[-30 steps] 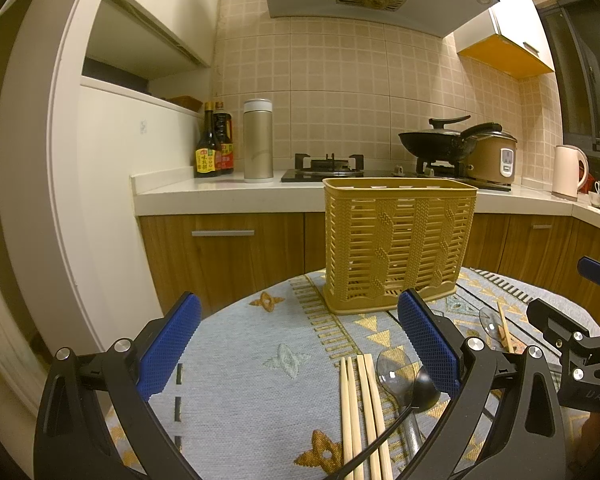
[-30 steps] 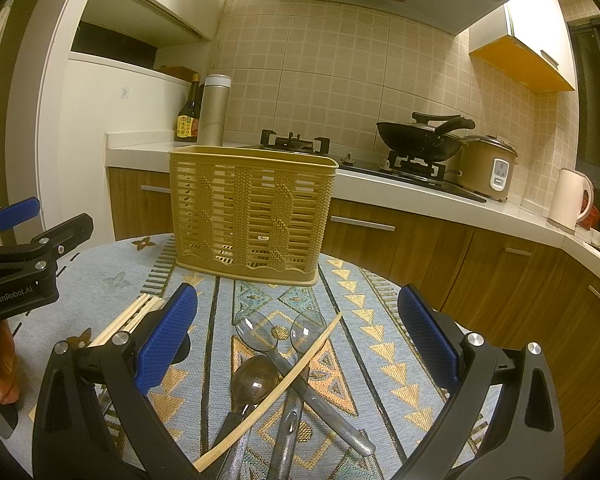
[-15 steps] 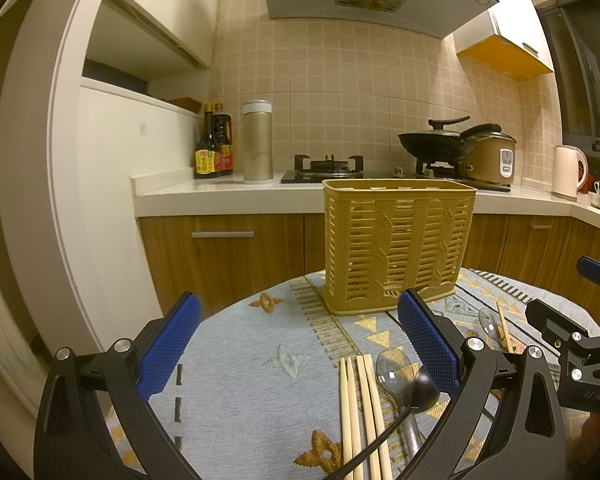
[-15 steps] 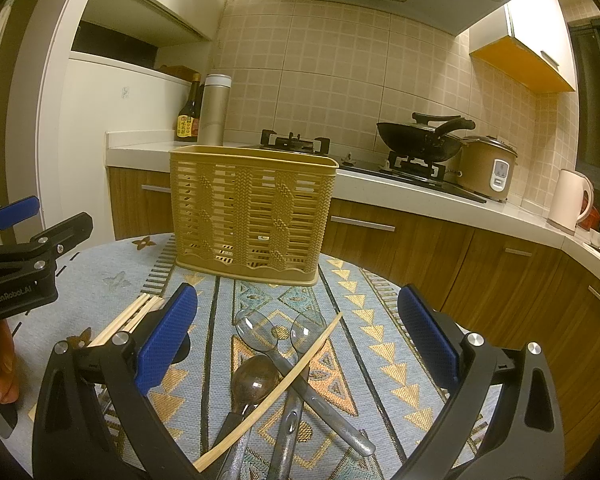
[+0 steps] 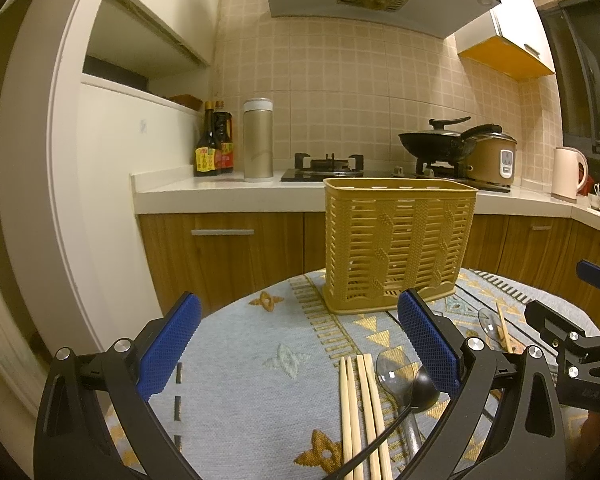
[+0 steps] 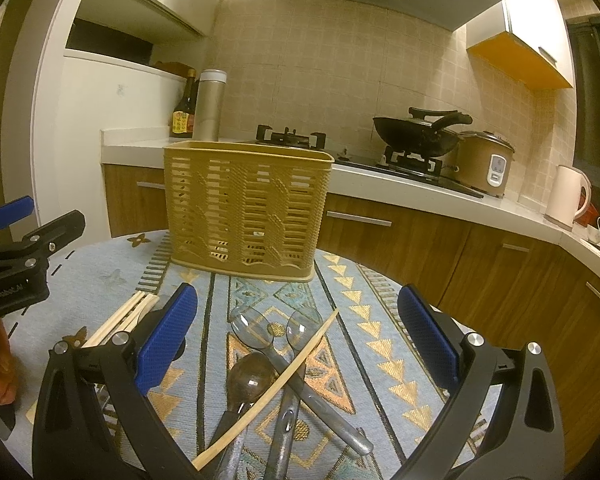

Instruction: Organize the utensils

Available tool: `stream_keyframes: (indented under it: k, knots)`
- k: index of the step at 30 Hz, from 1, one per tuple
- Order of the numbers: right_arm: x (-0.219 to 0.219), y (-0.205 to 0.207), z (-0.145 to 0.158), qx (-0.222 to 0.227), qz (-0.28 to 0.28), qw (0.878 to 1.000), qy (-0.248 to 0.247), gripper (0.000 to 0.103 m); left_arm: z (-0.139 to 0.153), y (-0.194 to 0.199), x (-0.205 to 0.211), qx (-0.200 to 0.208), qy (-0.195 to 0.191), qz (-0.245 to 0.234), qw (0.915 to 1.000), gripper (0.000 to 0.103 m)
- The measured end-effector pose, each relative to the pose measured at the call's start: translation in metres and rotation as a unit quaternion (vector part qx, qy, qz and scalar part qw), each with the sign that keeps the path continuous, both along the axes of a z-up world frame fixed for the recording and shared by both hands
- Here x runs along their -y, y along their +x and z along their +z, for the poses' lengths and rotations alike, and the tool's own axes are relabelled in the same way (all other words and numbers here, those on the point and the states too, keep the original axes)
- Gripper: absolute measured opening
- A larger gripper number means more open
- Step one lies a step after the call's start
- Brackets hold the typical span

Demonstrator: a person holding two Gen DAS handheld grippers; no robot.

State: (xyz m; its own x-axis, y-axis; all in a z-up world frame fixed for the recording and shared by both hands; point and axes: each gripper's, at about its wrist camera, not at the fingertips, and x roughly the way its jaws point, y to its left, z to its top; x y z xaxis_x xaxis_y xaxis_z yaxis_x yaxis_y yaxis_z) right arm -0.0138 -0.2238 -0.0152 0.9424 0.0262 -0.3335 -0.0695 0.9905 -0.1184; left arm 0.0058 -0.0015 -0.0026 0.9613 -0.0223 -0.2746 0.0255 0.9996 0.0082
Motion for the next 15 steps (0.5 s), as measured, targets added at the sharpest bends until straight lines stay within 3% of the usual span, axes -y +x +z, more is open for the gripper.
stream_keyframes:
  k: [4, 9, 11, 14, 15]
  knots:
    - [0.000, 0.003, -0.001, -0.008, -0.002, 1.000, -0.005, 0.096, 0.000, 0.001, -0.002, -0.006, -0.004, -0.007, 0.9999, 0.095]
    - [0.004, 0.013, -0.003, -0.043, -0.011, 0.999, -0.007, 0.092, 0.004, 0.017, -0.018, -0.063, -0.019, -0.051, 0.9965, 0.088]
    - [0.007, 0.018, -0.004, -0.064, -0.015, 0.998, -0.001, 0.088, 0.006, 0.026, -0.024, -0.106, -0.024, -0.086, 0.9903, 0.073]
    - [0.014, 0.026, -0.004, -0.101, -0.020, 0.995, 0.016, 0.080, 0.007, 0.035, -0.024, -0.163, -0.024, -0.168, 0.9720, 0.069]
    - [0.017, 0.029, -0.003, -0.115, -0.019, 0.993, 0.023, 0.075, 0.006, 0.037, -0.018, -0.187, -0.008, -0.197, 0.9623, 0.067]
